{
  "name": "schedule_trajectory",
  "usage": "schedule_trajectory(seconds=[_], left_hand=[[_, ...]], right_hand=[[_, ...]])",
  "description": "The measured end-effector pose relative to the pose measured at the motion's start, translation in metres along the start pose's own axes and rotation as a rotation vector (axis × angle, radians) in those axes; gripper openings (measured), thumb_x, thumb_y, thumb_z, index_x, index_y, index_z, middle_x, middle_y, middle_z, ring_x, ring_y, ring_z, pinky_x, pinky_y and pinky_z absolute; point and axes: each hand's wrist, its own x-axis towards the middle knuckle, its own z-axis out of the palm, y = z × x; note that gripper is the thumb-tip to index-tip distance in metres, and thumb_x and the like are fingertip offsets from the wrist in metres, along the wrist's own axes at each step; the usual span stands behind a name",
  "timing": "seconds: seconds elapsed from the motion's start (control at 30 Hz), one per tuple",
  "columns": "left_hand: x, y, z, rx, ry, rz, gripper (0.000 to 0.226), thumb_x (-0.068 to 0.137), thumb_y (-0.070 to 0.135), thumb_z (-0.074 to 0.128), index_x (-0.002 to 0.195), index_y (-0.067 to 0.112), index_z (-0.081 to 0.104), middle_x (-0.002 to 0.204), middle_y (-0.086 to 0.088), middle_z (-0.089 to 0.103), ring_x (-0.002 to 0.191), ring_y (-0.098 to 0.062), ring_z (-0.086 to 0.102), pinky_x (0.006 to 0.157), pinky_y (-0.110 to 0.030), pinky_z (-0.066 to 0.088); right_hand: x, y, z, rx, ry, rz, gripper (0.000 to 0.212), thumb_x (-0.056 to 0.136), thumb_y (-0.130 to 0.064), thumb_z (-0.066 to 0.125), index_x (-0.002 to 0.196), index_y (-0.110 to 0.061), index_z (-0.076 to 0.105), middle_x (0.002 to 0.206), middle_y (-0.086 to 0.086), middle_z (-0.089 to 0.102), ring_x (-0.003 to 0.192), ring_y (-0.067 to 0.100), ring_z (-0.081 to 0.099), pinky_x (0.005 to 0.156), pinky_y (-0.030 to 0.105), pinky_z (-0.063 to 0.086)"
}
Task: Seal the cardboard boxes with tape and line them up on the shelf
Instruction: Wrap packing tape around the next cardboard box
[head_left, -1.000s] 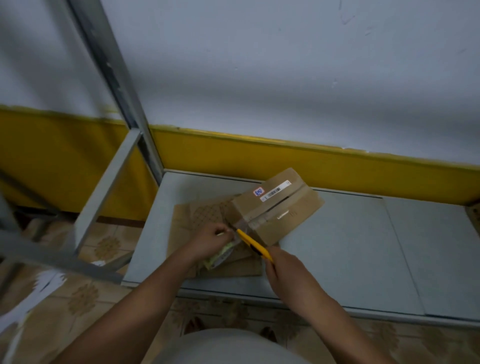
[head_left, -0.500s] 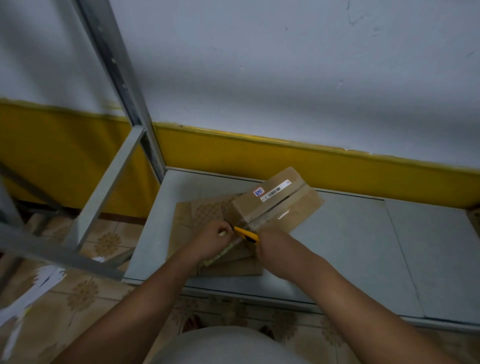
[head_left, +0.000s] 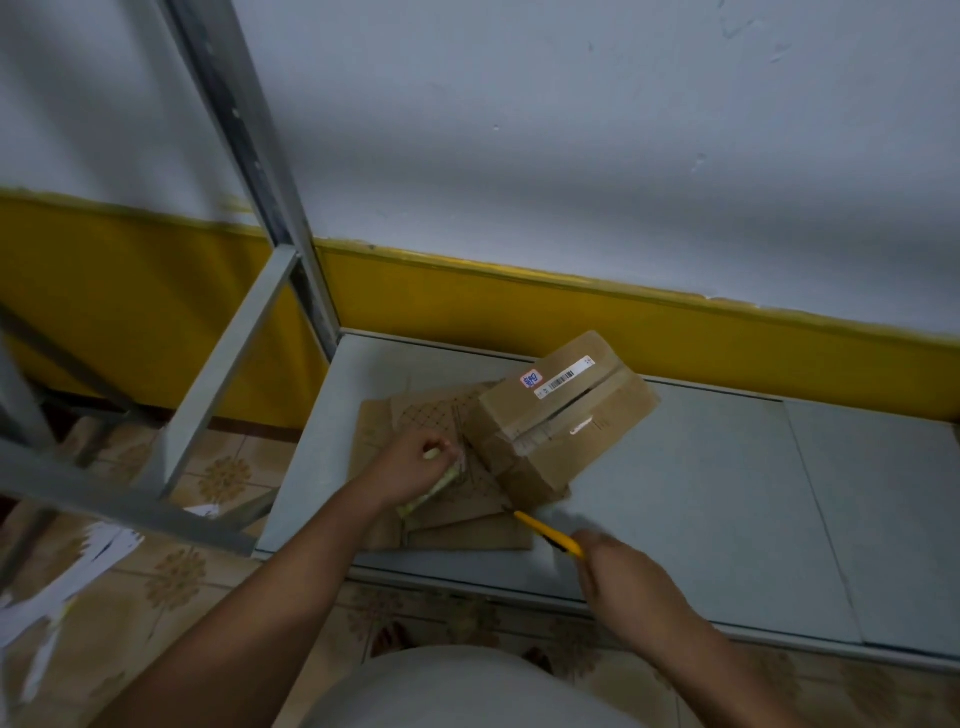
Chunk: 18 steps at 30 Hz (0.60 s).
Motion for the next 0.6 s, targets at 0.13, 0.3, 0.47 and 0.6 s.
schedule_trajectory(seconds=[0.13,0.3,0.47,0.6], left_hand=[[-0.003,-0.002,-0.013,0.206,0.069,0.060,0.004,0.099,0.044,0.067,0.100,0.042,0.071,0.115,0.021,0.061,0.105,-0.004,0.058,0.081,-0.029,0.045],[0.005,-0.025,-0.016,0.595,0.175,0.220,0.018,0.095,0.048,0.072,0.110,0.037,0.074,0.117,0.013,0.056,0.090,-0.013,0.061,0.066,-0.031,0.051],[0.013,-0.057,0.004,0.693,0.165,0.338,0.016,0.089,0.036,0.078,0.103,0.027,0.079,0.105,0.005,0.052,0.084,-0.023,0.059,0.058,-0.037,0.054],[0.013,-0.072,0.016,0.751,0.134,0.365,0.021,0.092,0.034,0.077,0.112,0.028,0.079,0.107,0.002,0.050,0.074,-0.021,0.059,0.051,-0.034,0.051]], right_hand=[[0.009,0.059,0.037,0.036,0.102,0.003,0.044,0.096,-0.021,0.054,0.135,-0.041,0.053,0.095,-0.008,0.047,0.078,0.022,0.056,0.065,0.035,0.040],[0.023,0.126,0.062,0.032,0.265,0.066,0.057,0.070,-0.015,0.069,0.124,-0.033,0.064,0.091,-0.003,0.051,0.081,0.031,0.057,0.065,0.034,0.034],[0.038,0.152,0.064,0.101,0.282,0.284,0.063,0.065,-0.002,0.077,0.120,-0.033,0.069,0.106,0.004,0.058,0.098,0.038,0.057,0.077,0.044,0.043],[0.043,0.152,0.060,0.162,0.229,0.329,0.062,0.073,-0.009,0.074,0.131,-0.029,0.066,0.122,0.006,0.055,0.114,0.036,0.051,0.089,0.045,0.042]])
